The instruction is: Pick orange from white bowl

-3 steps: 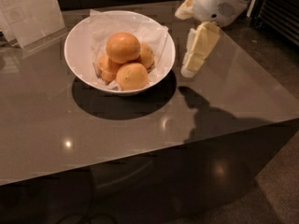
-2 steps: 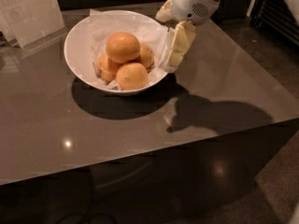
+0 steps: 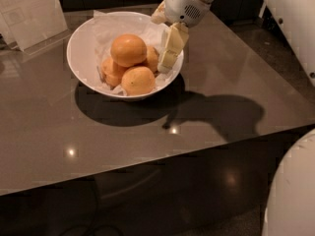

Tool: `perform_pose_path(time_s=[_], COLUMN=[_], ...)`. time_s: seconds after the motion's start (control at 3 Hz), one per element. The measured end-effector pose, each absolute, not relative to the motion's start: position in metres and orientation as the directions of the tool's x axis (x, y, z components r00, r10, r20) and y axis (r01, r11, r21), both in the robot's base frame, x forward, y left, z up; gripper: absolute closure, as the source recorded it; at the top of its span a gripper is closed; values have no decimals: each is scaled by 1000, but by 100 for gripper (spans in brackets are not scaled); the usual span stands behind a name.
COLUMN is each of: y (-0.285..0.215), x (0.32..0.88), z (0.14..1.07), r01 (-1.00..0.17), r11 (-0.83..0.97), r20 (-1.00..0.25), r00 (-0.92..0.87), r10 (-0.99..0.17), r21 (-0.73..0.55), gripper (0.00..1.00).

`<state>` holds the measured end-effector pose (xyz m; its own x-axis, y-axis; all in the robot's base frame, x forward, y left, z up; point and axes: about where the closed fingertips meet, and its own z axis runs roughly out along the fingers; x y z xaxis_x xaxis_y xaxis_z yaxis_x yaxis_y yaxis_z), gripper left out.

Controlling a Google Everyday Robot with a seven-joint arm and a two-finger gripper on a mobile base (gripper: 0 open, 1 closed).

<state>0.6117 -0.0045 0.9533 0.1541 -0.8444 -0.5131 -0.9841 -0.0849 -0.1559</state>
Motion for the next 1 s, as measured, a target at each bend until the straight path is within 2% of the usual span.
perform_pose_path(time_s=[0.33,1.0], y=[9,56], x=[620,641], z=[948,916], r01=[-984,-984], r11=[-89,-163], r20=[-551,-602], r00=[162,176], r10=[-818,-779], r21=[-157,-77], gripper=[0,0])
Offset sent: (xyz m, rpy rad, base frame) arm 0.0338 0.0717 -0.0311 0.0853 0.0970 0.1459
